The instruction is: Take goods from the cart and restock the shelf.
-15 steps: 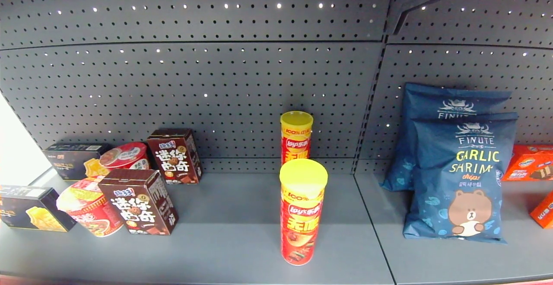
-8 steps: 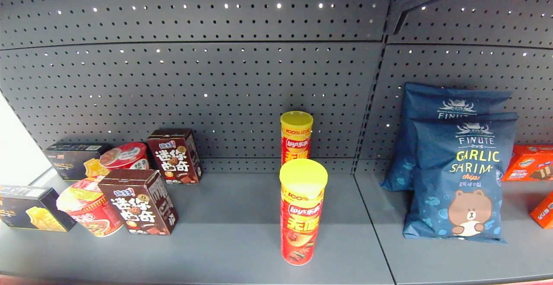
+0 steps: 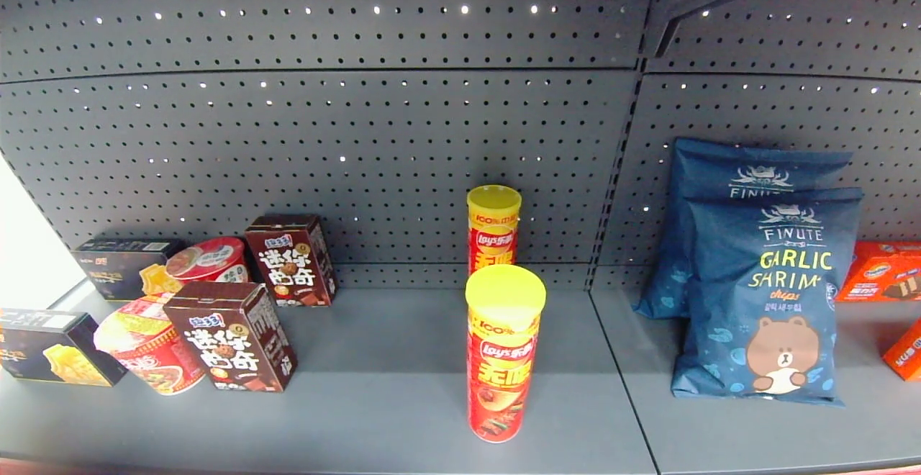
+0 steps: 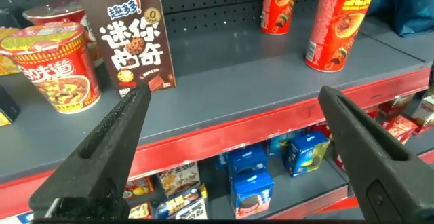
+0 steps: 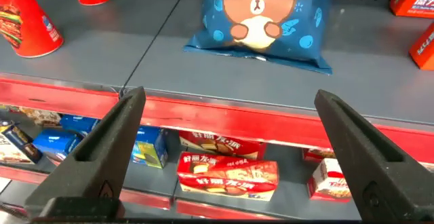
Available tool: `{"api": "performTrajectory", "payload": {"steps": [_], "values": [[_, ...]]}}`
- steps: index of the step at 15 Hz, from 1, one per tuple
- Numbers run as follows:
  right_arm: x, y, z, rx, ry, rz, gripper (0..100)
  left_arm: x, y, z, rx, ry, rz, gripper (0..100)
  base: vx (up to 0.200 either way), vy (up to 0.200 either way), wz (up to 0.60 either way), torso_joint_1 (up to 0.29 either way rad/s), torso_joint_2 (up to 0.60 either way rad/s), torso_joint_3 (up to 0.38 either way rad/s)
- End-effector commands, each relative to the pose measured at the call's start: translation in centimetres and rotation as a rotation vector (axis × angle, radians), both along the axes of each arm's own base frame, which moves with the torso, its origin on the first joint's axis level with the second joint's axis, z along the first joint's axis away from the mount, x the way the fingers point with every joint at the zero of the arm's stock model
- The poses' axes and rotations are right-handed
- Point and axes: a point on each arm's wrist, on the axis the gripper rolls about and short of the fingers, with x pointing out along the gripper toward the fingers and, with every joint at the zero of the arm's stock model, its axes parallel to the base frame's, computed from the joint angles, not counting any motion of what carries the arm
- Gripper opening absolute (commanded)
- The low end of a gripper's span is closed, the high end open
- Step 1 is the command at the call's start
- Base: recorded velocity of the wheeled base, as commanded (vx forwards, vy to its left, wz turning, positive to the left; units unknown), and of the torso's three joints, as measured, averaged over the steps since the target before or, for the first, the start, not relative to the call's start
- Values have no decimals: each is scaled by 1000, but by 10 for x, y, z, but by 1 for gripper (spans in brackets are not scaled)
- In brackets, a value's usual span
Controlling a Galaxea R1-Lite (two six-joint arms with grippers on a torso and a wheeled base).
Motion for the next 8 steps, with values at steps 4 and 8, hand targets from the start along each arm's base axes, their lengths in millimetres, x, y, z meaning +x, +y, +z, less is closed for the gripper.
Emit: {"api": "performTrajectory", "payload": {"steps": [4, 8], "values": [[-7, 2, -2, 8, -97, -161, 100, 0, 1, 1, -50, 11, 66, 100, 0, 0, 0, 0, 0, 0], [-7, 2, -2, 7, -95, -161, 100, 0, 1, 1, -50, 16, 57, 100, 0, 0, 0, 0, 0, 0]]}}
